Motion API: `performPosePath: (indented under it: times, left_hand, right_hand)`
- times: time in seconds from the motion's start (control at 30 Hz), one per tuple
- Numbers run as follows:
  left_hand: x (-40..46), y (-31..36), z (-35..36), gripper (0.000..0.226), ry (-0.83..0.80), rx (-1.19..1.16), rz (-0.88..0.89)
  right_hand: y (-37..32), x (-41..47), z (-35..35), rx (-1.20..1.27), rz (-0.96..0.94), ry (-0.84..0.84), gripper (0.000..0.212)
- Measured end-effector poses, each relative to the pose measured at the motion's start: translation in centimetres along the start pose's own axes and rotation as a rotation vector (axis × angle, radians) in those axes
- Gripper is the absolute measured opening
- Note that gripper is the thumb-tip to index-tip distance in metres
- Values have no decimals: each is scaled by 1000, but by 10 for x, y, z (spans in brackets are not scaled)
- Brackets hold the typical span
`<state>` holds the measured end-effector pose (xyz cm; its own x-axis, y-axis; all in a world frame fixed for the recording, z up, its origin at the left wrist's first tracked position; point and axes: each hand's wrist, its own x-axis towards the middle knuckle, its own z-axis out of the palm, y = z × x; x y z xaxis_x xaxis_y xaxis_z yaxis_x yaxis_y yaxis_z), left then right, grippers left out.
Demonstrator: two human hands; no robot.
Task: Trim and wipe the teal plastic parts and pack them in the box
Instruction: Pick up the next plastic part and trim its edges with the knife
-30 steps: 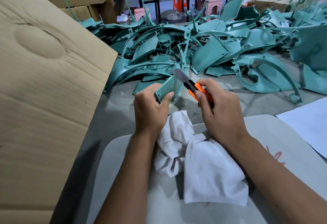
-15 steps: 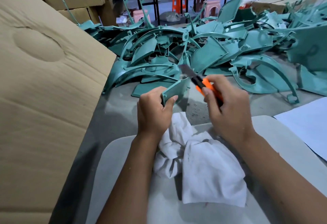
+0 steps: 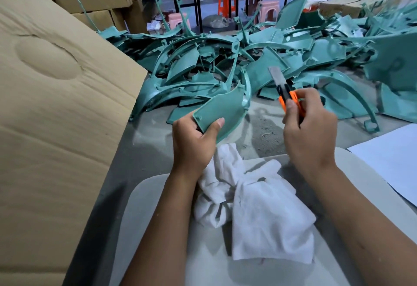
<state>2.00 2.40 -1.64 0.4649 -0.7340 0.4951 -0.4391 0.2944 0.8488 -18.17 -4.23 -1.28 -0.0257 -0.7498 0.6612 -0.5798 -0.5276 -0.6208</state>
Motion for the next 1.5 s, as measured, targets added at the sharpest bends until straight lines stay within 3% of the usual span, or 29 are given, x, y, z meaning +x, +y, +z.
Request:
performPosePath:
  times: [0.27,0.33,0.43,0.5,0.6,0.73,0.8,0.87,1.0,1.07,1.1,1.23,1.37,1.43,1.5]
  left_hand:
    - [13,9,-12,36,253,-699,-441]
    - [16,6,-19,36,276,-763,-530]
    - [18,1,-24,22,315,-678,-722]
    - [19,-2,-24,26,228,-658,-835]
    - [19,0,-23,30,-26,-774,-1011]
    - [16,12,-15,30,-398,-736,-1118]
    - [11,16,-7,32,-501,-555,-1076]
    - [8,16,-1,38,-493,-490,-1027]
    - [8,17,-3,60,-622,-627,-1043]
    - [8,19,-3,92,-661,-506,-969]
    - [6,21,-1,97,-626,-438,-891]
    - [3,13,6,79,-286,-179,-447]
    - [2,13,12,31,-258,-302,-119]
    - [-1,17,15,27,-247,-312,-48]
    - [-3,19,17,28,-204,-364,-94]
  right_hand:
    - [-10,-1,-2,200,52,74,23]
    - [-7,-1,-2,259,127,98,25]
    - [-3,0,1,385,259,97,24]
    - [-1,3,2,559,377,74,28]
    - [1,6,3,894,496,-51,29]
    - [4,0,4,942,341,-330,41]
    - [1,-2,4,870,253,-477,45]
    - [-4,-3,4,867,219,-518,39]
    - [-7,-3,0,823,298,-387,17]
    - [-5,0,-1,775,321,-318,14]
    - [-5,1,-2,767,316,-293,15]
    - [-7,1,-3,598,331,-151,26]
    - [-9,-1,0,403,215,-48,45]
    - [-17,-5,-1,348,74,-103,37]
    - [-24,-8,-3,293,-91,-166,25]
